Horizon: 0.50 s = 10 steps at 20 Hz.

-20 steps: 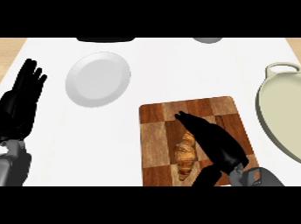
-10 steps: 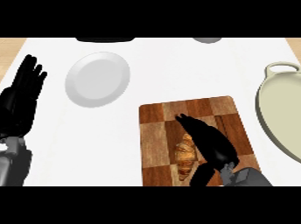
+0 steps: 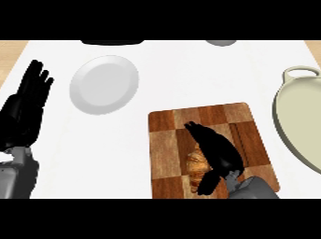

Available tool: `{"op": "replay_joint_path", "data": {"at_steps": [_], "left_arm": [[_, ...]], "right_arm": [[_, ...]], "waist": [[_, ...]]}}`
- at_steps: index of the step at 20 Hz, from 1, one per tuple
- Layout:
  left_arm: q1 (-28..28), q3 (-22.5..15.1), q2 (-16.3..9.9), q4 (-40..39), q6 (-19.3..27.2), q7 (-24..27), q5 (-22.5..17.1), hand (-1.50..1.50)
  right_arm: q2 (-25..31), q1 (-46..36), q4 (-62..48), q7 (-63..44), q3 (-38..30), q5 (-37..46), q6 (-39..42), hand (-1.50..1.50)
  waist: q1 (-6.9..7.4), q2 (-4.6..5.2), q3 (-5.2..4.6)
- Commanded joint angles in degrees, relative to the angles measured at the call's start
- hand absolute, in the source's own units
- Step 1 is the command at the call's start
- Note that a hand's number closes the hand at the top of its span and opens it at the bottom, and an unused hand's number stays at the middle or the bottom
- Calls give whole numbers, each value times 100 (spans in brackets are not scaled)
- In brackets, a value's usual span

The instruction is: Pick the croissant from the cutting board and place it in the pot

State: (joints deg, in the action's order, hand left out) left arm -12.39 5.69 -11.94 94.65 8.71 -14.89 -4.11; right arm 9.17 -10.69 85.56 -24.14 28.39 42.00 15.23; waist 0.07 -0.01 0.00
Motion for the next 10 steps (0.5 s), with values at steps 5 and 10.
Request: {"op": "replay_joint_path", "data": {"at_steps": [5, 10], "left_arm": [[24, 144, 52, -367, -167, 313, -15, 0], [43, 133, 97, -30, -201, 35, -50, 0]], "right_arm": [[44, -92, -874, 990, 52, 518, -177, 150], [-294, -398, -781, 1017, -110, 715, 45, 150]], "waist": [[7, 8, 1], [4, 0, 0]]}}
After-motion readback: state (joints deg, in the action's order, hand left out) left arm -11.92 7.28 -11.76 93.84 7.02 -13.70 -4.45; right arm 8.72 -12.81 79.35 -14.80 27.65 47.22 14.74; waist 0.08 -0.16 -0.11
